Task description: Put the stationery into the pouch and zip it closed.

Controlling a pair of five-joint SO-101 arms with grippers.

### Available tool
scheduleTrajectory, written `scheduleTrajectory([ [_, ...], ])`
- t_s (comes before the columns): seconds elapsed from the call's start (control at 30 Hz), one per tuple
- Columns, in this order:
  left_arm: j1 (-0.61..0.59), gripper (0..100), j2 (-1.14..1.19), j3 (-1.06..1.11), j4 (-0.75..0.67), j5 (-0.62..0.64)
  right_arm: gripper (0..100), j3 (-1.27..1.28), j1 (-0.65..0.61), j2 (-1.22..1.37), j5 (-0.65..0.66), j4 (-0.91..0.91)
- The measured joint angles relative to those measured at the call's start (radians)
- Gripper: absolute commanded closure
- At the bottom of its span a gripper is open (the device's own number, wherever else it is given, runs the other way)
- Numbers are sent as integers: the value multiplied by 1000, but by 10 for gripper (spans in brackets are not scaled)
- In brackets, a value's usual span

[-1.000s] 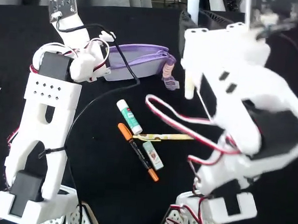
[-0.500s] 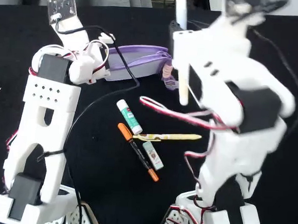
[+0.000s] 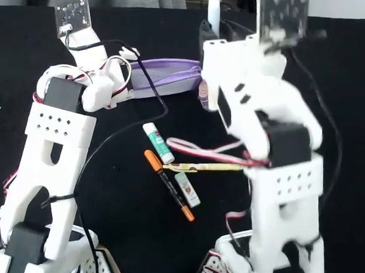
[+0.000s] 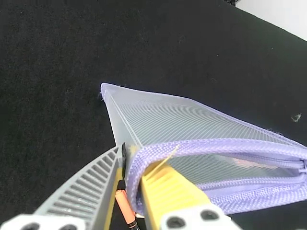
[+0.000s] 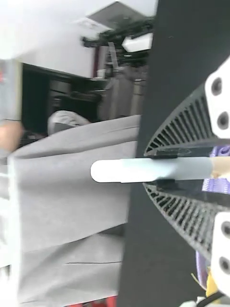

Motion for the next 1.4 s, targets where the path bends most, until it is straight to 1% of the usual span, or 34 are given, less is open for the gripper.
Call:
scheduleTrajectory([
  [0.1, 0, 971, -2, 0, 0, 0, 988, 164, 0, -112, 0, -132],
  [0.27, 3, 971, -2, 0, 0, 0, 988, 379, -46, -276, -2, -315],
  [0.33, 11, 971, -2, 0, 0, -6, 988, 468, -75, -344, 2, -393],
  [0.47, 52, 971, -2, 0, 0, -17, 988, 664, -147, -470, 64, -592],
  [0.57, 55, 971, -2, 3, -2, -17, 988, 810, -206, -574, 97, -740],
  [0.7, 64, 971, -2, 14, -9, -17, 988, 967, -255, -687, 109, -882],
  [1.0, 92, 971, -2, 15, -11, -17, 988, 1097, -261, -724, 110, -1066],
  [1.13, 94, 971, -2, 15, -11, -17, 988, 1149, -261, -724, 160, -1155],
  [1.4, 94, 971, -2, 15, -11, -17, 988, 1168, -278, -706, 210, -1220],
])
